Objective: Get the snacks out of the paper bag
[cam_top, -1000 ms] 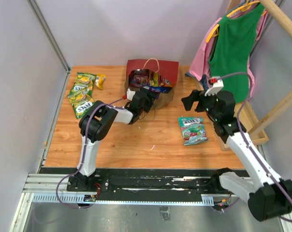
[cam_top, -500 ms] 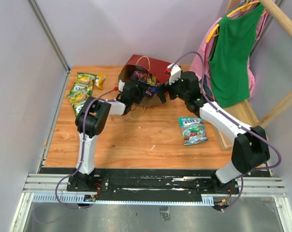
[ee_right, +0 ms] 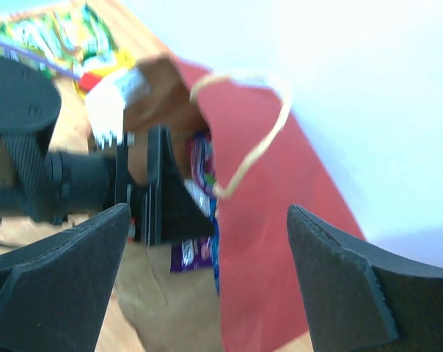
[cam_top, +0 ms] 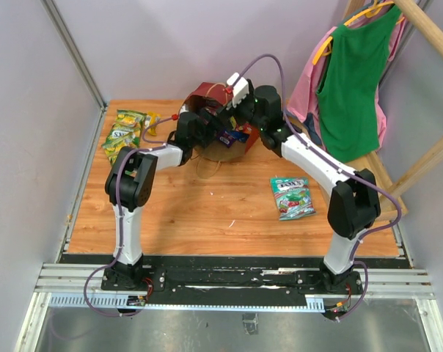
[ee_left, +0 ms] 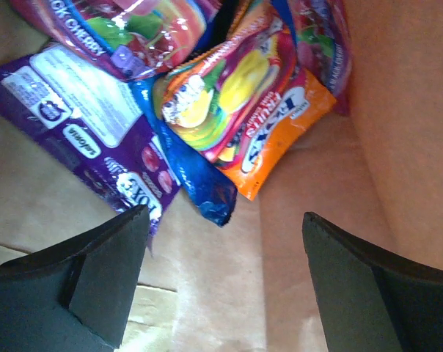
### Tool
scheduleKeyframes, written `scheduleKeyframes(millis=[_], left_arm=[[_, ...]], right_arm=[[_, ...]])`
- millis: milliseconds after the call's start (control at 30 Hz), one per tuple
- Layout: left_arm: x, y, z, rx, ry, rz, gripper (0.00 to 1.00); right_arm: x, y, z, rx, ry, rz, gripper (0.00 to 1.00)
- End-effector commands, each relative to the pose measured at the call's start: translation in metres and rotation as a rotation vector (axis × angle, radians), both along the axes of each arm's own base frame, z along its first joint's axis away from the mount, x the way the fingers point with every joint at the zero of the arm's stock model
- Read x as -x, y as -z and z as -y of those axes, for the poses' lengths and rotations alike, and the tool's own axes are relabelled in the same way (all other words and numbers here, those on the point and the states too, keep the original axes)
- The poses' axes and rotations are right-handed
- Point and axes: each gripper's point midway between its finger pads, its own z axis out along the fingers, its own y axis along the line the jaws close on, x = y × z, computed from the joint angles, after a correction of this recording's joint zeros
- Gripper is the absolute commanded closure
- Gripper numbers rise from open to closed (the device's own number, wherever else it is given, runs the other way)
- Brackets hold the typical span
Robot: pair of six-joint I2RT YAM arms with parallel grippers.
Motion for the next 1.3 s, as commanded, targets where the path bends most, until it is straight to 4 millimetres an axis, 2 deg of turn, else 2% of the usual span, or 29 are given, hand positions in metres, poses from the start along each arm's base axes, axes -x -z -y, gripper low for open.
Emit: scheduleKeyframes(millis=[0, 167, 300, 467, 567, 667, 700, 900, 1133, 1267], left_arm=[[0.007, -0.033, 0.008, 0.016, 0.072, 0.069, 0.11], [0.013, -0.023, 0.006, 0.041, 0.059, 0.049, 0.11], [0.015, -0.016, 0.005, 0.061, 0.046, 0.034, 0.11], [0.012, -0.014, 0.005, 0.074, 0.025, 0.023, 0.11], [0.009, -0.011, 0.002, 0.071, -0.004, 0.02, 0.11], [0.006, -0.009, 0.002, 0.076, -0.023, 0.019, 0.11], [0.005, -0.007, 0.003, 0.076, -0.026, 0.017, 0.11], [-0.006, 0.005, 0.011, 0.06, -0.05, -0.001, 0.12], [-0.005, 0.023, 0.012, -0.022, -0.103, -0.041, 0.12], [0.009, 0.016, 0.005, -0.063, -0.111, -0.03, 0.12]], right_arm=[[-0.009, -0.043, -0.026, -0.08, -0.084, 0.058, 0.15], [-0.029, -0.035, -0.033, -0.104, -0.097, -0.004, 0.3], [-0.041, -0.018, -0.036, -0.1, -0.104, -0.057, 0.45], [-0.045, -0.02, -0.038, -0.123, -0.115, -0.077, 0.85], [-0.039, -0.03, -0.038, -0.139, -0.132, -0.062, 0.94], [-0.033, -0.034, -0.038, -0.145, -0.148, -0.053, 0.97], [-0.027, -0.049, -0.034, -0.156, -0.151, -0.028, 0.98], [-0.012, -0.07, -0.031, -0.18, -0.184, 0.005, 0.99], [-0.008, -0.076, -0.029, -0.172, -0.186, 0.018, 0.99], [-0.009, -0.074, -0.025, -0.153, -0.167, 0.028, 0.99]])
